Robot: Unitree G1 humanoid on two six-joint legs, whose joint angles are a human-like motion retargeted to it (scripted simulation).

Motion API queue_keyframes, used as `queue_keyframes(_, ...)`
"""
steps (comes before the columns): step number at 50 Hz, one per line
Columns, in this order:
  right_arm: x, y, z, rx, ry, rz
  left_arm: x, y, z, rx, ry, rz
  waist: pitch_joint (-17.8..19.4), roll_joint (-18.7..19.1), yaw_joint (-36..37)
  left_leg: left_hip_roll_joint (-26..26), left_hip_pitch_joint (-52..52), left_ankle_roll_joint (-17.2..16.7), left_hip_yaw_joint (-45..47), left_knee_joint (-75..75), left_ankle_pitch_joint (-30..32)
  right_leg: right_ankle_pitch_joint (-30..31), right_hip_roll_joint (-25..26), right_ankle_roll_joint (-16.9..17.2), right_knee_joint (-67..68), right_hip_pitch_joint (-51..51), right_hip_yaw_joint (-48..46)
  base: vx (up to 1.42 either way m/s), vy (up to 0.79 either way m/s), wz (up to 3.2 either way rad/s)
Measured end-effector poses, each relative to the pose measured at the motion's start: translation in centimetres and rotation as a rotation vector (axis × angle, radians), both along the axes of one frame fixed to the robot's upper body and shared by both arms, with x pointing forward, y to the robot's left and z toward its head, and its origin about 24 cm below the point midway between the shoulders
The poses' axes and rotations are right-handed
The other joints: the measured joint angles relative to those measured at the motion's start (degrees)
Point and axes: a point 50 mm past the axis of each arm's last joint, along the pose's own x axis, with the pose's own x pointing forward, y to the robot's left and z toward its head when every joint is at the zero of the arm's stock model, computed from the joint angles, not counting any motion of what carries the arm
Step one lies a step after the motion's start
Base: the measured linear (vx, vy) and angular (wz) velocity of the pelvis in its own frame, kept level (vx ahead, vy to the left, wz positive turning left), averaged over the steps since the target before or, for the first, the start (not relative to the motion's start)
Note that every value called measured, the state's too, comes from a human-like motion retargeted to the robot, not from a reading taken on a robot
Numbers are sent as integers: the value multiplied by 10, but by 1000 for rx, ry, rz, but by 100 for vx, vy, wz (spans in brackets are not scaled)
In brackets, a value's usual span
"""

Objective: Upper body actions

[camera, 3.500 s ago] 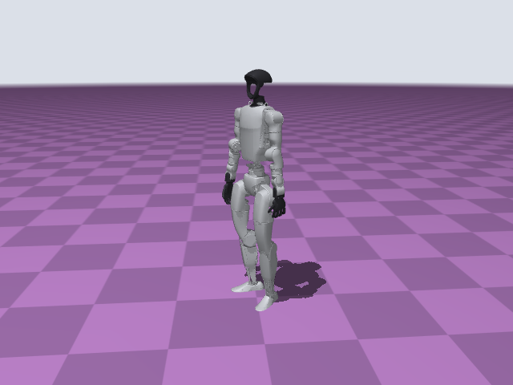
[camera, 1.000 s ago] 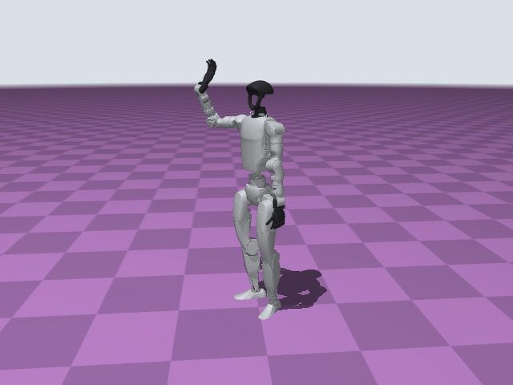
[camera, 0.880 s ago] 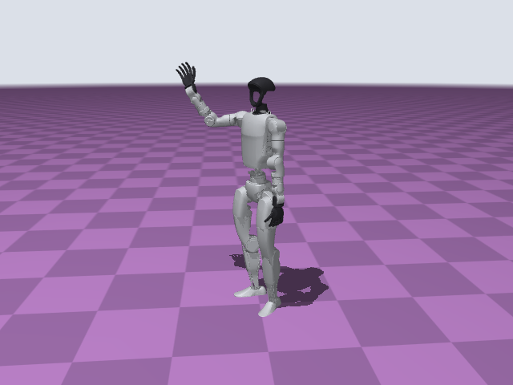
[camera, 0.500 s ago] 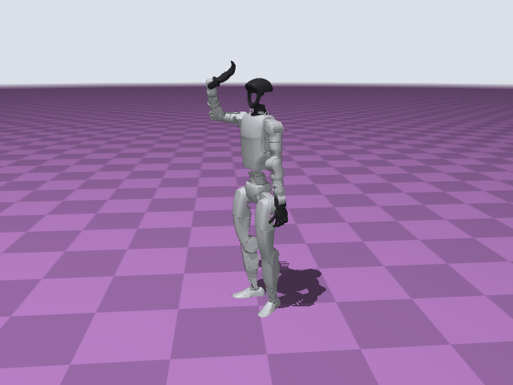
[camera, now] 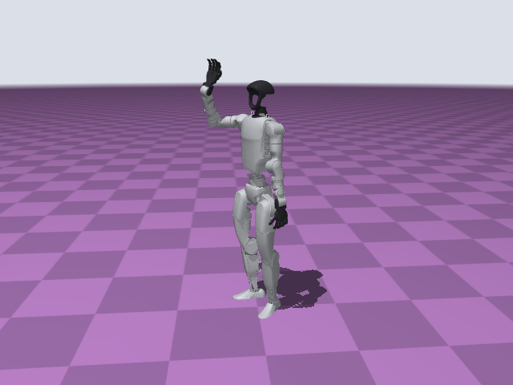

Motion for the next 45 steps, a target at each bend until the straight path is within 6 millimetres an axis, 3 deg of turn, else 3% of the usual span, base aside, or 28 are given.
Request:
queue_keyframes(2, -14, 23, 11, -137, -79, -274, 0, 1, 0, 1, 2, 0, 1, 0, 1, 0, 1, -1, 4, 0, 0, 0, -1, 0, 1, -2, 4, -6, 0, -15)
queue_keyframes(4, -35, 32, 18, -155, -307, -485, 2, 3, 0, 7, -4, -6, 4, -2, 2, -1, 1, -1, 4, 0, 0, 1, -2, 0, 1, -1, 4, 0, 0, 0)
queue_keyframes(7, -50, 28, 15, -146, -702, -583, 11, 2, -1, 6, -29, -18, 9, -1, 2, -1, 0, 0, -3, 2, 1, 0, -3, 1, 0, 3, -2, -1, 0, 17)
queue_keyframes(9, -39, 11, 16, -138, -646, -584, 18, -3, -2, -5, -53, -19, 7, 2, 0, -1, -5, 1, -12, 3, 2, -2, -3, 2, -2, 6, -9, 1, 0, 38)
queue_keyframes(11, -22, -18, 17, -27, -449, -553, 24, -7, -3, -16, -78, -15, 4, 5, -5, -1, -11, 2, -23, 5, 4, -3, -4, 4, -4, 8, -19, 4, 0, 46)
queue_keyframes(14, -1, -75, 4, 289, -173, -469, 32, -9, -4, -18, -110, -10, -3, 3, -12, -2, -22, 2, -39, 10, 5, -6, -5, 6, -7, 11, -33, 4, -1, 46)
queue_keyframes(17, 14, -129, -29, 663, -24, -310, 34, -7, -4, -7, -117, -12, -14, -4, -16, -2, -35, 2, -54, 15, 6, -8, -6, 8, -11, 13, -46, 5, 0, 42)
queue_keyframes(20, 27, -169, -66, 1024, 56, 20, 32, -4, -3, -2, -103, -9, -23, -11, -16, -1, -42, 2, -63, 17, 7, -10, -6, 10, -13, 12, -52, 5, -2, 24)
queue_keyframes(23, 50, -180, -95, 1273, 100, 497, 28, 0, -2, 3, -85, 5, -28, -15, -13, 0, -44, 2, -64, 17, 7, -11, -4, 10, -13, 12, -53, 5, -1, 3)
queue_keyframes(25, 64, -174, -102, 1313, 82, 801, 22, 2, -1, 12, -71, 19, -29, -16, -12, 1, -41, 2, -60, 17, 6, -11, -3, 9, -12, 12, -51, 1, 0, -12)
queue_keyframes(27, 67, -164, -101, 1273, 17, 917, 16, 5, 0, 18, -52, 31, -29, -14, -10, 2, -37, 3, -53, 15, 5, -10, -2, 8, -11, 10, -45, -1, 4, -31)
queue_keyframes(28, 66, -159, -97, 1237, -7, 895, 13, 6, 0, 21, -41, 36, -28, -13, -9, 2, -34, 3, -48, 13, 4, -9, -1, 8, -10, 9, -41, -2, 5, -41)
queue_keyframes(32, 56, -121, -68, 970, 62, 587, 2, 9, 2, 33, 0, 45, -19, -9, 1, 1, -17, 3, -25, 8, 1, -6, 0, 4, -5, 6, -21, -2, 3, -48)
queue_keyframes(38, 18, -33, -12, 213, 56, 39, -5, 13, 3, 49, 14, 54, -3, -12, 12, -1, 1, 2, -3, 1, 0, 0, -2, 3, -1, 5, -2, -4, -1, -30)
queue_keyframes(40, -2, -7, 2, -6, -59, -282, -2, 12, 2, 45, 5, 56, 3, -12, 11, -1, 2, 3, -2, 1, 0, 1, -2, 3, 0, 5, 0, -6, -1, -5)
queue_keyframes(42, -26, 4, 11, -55, -306, -526, 3, 10, 1, 38, -11, 49, 9, -11, 9, -1, 2, 3, -4, 1, 1, 1, -2, 3, 0, 6, -2, -3, -1, 3)
queue_keyframes(43, -35, 7, 10, -54, -464, -580, 6, 9, 1, 33, -20, 43, 11, -11, 8, -1, 2, 4, -6, 1, 2, 1, -2, 4, 0, 7, -4, 0, 0, 0)
queue_keyframes(45, -35, 6, 1, -95, -619, -550, 13, 5, -1, 23, -44, 26, 15, -11, 7, -1, 2, 5, -11, 1, 3, 1, -2, 4, 0, 9, -8, -1, -2, 21)
